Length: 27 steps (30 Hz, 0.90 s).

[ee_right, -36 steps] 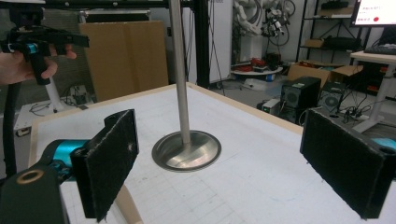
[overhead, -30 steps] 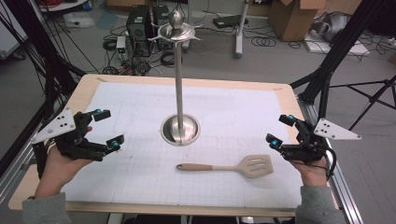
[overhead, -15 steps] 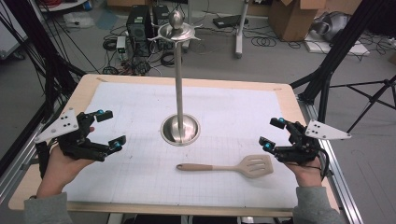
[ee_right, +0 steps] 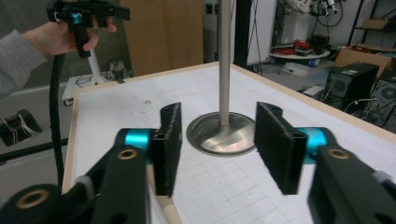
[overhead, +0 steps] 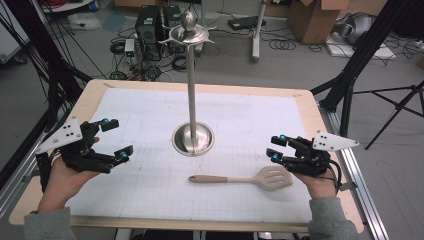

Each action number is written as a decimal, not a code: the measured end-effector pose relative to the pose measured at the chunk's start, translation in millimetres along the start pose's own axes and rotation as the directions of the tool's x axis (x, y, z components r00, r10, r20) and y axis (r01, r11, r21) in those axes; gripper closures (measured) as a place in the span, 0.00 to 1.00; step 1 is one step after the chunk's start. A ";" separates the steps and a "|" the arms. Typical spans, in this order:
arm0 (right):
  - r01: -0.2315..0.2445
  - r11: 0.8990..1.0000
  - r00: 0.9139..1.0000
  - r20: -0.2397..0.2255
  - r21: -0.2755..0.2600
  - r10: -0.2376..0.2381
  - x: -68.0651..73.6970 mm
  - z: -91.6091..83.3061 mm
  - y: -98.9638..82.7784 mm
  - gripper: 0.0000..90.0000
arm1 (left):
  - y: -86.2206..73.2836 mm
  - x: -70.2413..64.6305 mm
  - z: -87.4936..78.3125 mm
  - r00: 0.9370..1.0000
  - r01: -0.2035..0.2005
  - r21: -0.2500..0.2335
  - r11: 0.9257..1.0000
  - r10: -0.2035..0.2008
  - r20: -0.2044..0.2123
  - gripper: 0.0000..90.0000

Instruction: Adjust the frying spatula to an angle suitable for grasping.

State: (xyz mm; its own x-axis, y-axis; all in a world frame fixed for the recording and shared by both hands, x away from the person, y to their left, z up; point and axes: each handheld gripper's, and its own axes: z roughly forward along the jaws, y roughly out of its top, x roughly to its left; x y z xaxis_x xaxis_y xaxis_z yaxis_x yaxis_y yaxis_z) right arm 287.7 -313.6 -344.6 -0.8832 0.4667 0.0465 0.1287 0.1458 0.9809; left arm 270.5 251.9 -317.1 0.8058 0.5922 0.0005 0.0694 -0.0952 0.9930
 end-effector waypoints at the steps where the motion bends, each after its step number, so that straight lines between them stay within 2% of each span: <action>1: 0.006 1.000 1.000 0.000 0.002 -0.006 0.5 1.6 -0.3 0.65 | -0.2 0.2 -0.3 1.000 -0.002 0.003 1.000 0.002 0.000 0.07; 2: 0.009 1.000 1.000 -0.001 0.003 -0.009 2.0 4.3 -2.1 0.70 | -0.9 0.1 -0.7 1.000 0.001 0.004 1.000 -0.001 -0.003 0.07; 6: 0.000 1.000 1.000 -0.009 0.020 0.001 2.2 11.4 -7.3 0.78 | -1.3 0.6 -2.4 1.000 0.002 0.006 1.000 -0.002 -0.009 0.07; 9: 0.024 0.999 1.000 -0.014 0.034 -0.023 4.5 16.5 -8.7 0.85 | -1.4 0.6 -2.8 1.000 0.004 0.003 1.000 -0.003 -0.011 0.07; 11: 0.044 0.999 0.999 -0.012 0.024 -0.044 5.9 19.1 -8.7 0.88 | -1.9 0.7 -2.6 1.000 0.002 0.006 1.000 -0.002 -0.010 0.07; 15: 0.027 0.999 0.999 -0.028 0.030 -0.026 7.5 23.1 -10.4 0.94 | -3.0 0.9 -2.9 1.000 0.007 0.009 1.000 -0.007 -0.013 0.07; 19: 0.030 0.998 0.999 -0.043 0.046 -0.028 8.4 28.9 -12.2 0.98 | -3.3 1.2 -3.7 1.000 0.005 0.010 1.000 -0.005 -0.014 0.07; 27: 0.027 0.996 0.997 -0.078 0.079 -0.021 12.0 41.5 -15.7 0.99 | -3.6 1.6 -4.7 1.000 0.005 0.011 1.000 -0.005 -0.019 0.07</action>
State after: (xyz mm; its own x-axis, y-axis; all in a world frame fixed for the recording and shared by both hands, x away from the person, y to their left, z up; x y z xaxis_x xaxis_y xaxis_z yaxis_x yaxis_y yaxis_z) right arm 293.8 -274.1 -367.3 -0.9182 0.3939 0.0405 0.1400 0.2272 0.9637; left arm 268.8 257.0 -320.2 0.7942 0.6076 -0.0022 0.0800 -0.1010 0.9917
